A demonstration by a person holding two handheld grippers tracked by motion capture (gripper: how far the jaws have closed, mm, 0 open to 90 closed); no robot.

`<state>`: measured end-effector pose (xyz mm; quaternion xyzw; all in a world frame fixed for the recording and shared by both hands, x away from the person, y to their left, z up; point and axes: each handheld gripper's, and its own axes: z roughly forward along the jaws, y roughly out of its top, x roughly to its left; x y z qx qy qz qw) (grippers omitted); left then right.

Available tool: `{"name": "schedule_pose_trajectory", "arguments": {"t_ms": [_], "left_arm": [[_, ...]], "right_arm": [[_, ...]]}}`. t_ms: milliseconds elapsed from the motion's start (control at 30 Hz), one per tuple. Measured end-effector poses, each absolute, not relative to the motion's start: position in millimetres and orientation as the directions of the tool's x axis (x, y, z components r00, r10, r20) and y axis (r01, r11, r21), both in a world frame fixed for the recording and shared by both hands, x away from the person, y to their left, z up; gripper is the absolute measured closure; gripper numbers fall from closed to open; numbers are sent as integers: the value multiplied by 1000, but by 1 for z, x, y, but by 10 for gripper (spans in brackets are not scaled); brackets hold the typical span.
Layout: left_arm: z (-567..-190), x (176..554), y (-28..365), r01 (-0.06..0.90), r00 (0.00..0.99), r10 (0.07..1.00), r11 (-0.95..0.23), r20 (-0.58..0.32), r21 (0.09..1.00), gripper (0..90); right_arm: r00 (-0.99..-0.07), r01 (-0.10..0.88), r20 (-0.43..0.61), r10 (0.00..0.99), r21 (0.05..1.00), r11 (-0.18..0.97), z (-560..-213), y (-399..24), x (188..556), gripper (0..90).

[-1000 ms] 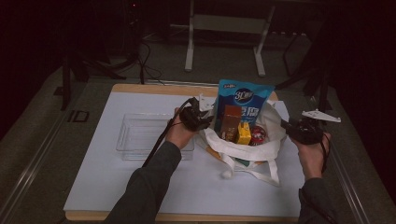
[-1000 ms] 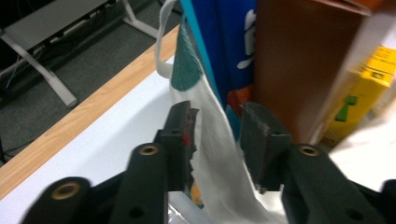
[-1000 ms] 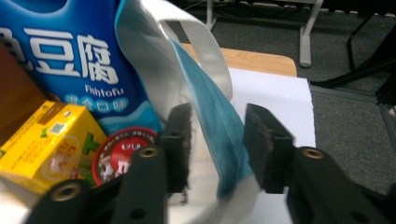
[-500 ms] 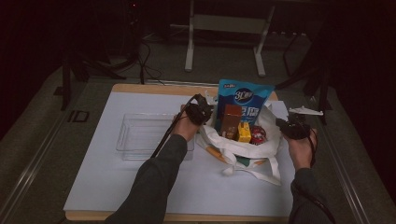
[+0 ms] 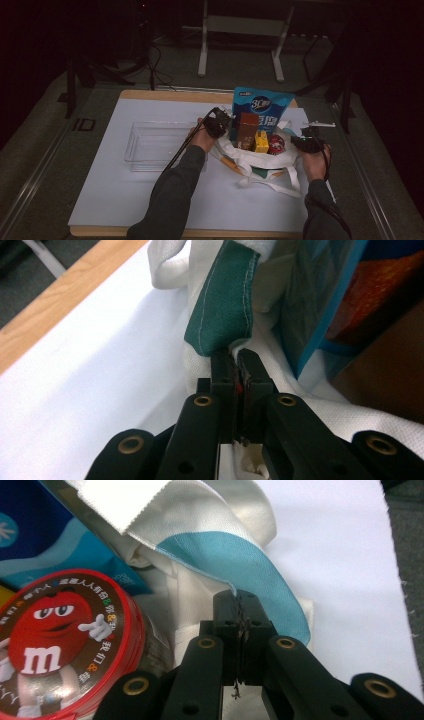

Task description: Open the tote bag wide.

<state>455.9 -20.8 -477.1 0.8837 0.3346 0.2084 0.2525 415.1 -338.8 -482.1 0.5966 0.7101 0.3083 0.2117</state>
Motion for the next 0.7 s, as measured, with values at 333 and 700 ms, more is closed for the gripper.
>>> {"name": "schedule_pose_trajectory", "arguments": {"t_ms": [333, 700], "left_arm": [[-471, 451, -16, 479, 694, 698, -631, 177, 611, 861], [-471, 448, -13, 479, 695, 701, -617, 160, 624, 838]], "right_arm": [[-241, 606, 41, 970, 787, 117, -453, -337, 381, 738], [-460, 512, 63, 886, 834, 207, -464, -301, 318, 896]]}}
